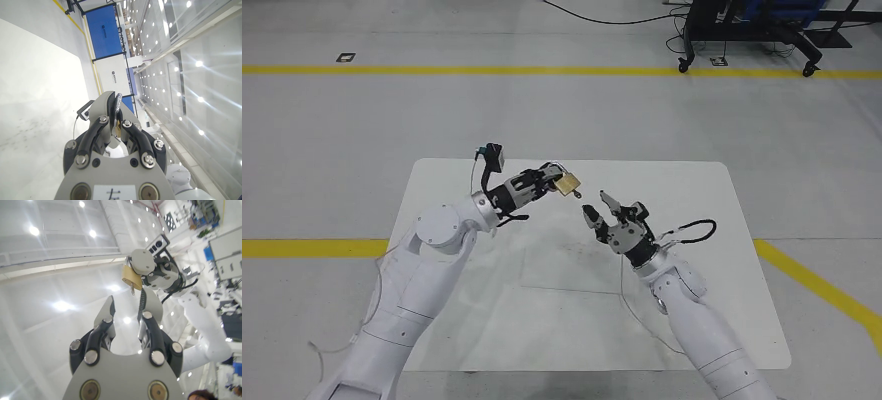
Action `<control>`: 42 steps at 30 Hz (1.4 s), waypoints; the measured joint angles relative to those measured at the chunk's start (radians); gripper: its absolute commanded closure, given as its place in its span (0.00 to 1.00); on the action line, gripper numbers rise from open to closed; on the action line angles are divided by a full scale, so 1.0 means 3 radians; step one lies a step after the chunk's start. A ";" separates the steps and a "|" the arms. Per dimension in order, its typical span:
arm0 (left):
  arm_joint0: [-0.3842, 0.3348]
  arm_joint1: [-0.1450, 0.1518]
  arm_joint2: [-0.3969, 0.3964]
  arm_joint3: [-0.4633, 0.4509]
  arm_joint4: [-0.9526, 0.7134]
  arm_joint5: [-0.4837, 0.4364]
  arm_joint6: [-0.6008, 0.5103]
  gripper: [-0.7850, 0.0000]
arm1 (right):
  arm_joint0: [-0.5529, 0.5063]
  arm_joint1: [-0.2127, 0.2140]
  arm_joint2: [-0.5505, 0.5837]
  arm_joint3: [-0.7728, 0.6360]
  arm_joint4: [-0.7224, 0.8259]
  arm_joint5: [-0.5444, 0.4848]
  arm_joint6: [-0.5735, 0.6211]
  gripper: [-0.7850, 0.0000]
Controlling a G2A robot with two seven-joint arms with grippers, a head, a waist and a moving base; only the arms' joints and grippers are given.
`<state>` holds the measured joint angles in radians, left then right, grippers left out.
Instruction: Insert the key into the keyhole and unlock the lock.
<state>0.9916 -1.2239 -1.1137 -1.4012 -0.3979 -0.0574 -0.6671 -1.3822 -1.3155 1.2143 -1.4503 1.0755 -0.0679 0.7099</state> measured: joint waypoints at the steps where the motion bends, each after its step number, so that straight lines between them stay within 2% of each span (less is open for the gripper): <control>1: 0.0009 0.0002 -0.0011 -0.0011 -0.0004 0.0003 0.0001 1.00 | -0.0069 0.0012 0.0048 -0.0082 -0.0127 -0.0088 -0.0109 0.00; 6: 0.0037 0.0022 0.0031 -0.0128 0.0366 0.0092 0.0013 1.00 | -0.0565 0.0097 0.0519 -0.0619 -0.0613 -0.0471 -0.0505 0.00; 11: -0.0028 0.0037 0.0311 -0.0262 0.1184 0.0362 -0.0112 1.00 | -0.1170 0.0136 0.0977 -0.1321 -0.1138 -0.0792 -0.1188 0.00; 14: -0.0076 0.0039 0.0564 -0.0323 0.1933 0.0581 -0.0121 1.00 | -0.1162 0.0136 0.0974 -0.1314 -0.1131 -0.0788 -0.1179 0.00; 17: -0.0125 0.0030 0.0798 -0.0295 0.2388 0.0707 -0.0395 1.00 | -0.1148 0.0136 0.0971 -0.1293 -0.1129 -0.0786 -0.1171 0.00; 21: -0.0228 0.0009 0.1044 -0.0208 0.2735 0.0715 -0.0702 1.00 | -0.1150 0.0136 0.0972 -0.1296 -0.1129 -0.0786 -0.1173 0.00; 26: -0.0317 -0.0033 0.1207 -0.0101 0.2955 0.0751 -0.0779 1.00 | -0.1150 0.0136 0.0972 -0.1296 -0.1129 -0.0787 -0.1173 0.00; 30: -0.0353 -0.0059 0.1264 -0.0061 0.3053 0.0813 -0.0773 0.44 | -0.1150 0.0136 0.0972 -0.1296 -0.1129 -0.0787 -0.1173 0.00; 31: -0.0357 -0.0063 0.1271 -0.0060 0.3081 0.0826 -0.0756 0.20 | -0.1150 0.0136 0.0972 -0.1296 -0.1129 -0.0787 -0.1173 0.00; 32: -0.0356 -0.0067 0.1277 -0.0070 0.3120 0.0842 -0.0725 0.06 | -0.1150 0.0136 0.0972 -0.1296 -0.1129 -0.0787 -0.1173 0.00; 33: -0.0347 -0.0069 0.1274 -0.0089 0.3133 0.0851 -0.0699 0.01 | -0.1150 0.0136 0.0972 -0.1296 -0.1129 -0.0787 -0.1173 0.00; 37: -0.0240 -0.0050 0.1152 -0.0280 0.3056 0.0872 -0.0609 0.00 | -0.1150 0.0136 0.0972 -0.1296 -0.1129 -0.0787 -0.1173 0.00; 42: 0.0054 0.0045 0.0759 -0.0590 0.2820 0.0769 -0.0531 0.00 | -0.1150 0.0136 0.0972 -0.1296 -0.1129 -0.0787 -0.1173 0.00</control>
<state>1.0078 -1.2104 -0.8860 -1.5781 0.4481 0.1732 -0.8264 -1.7272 -1.2748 1.5059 -1.8389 0.7367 -0.3039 0.3580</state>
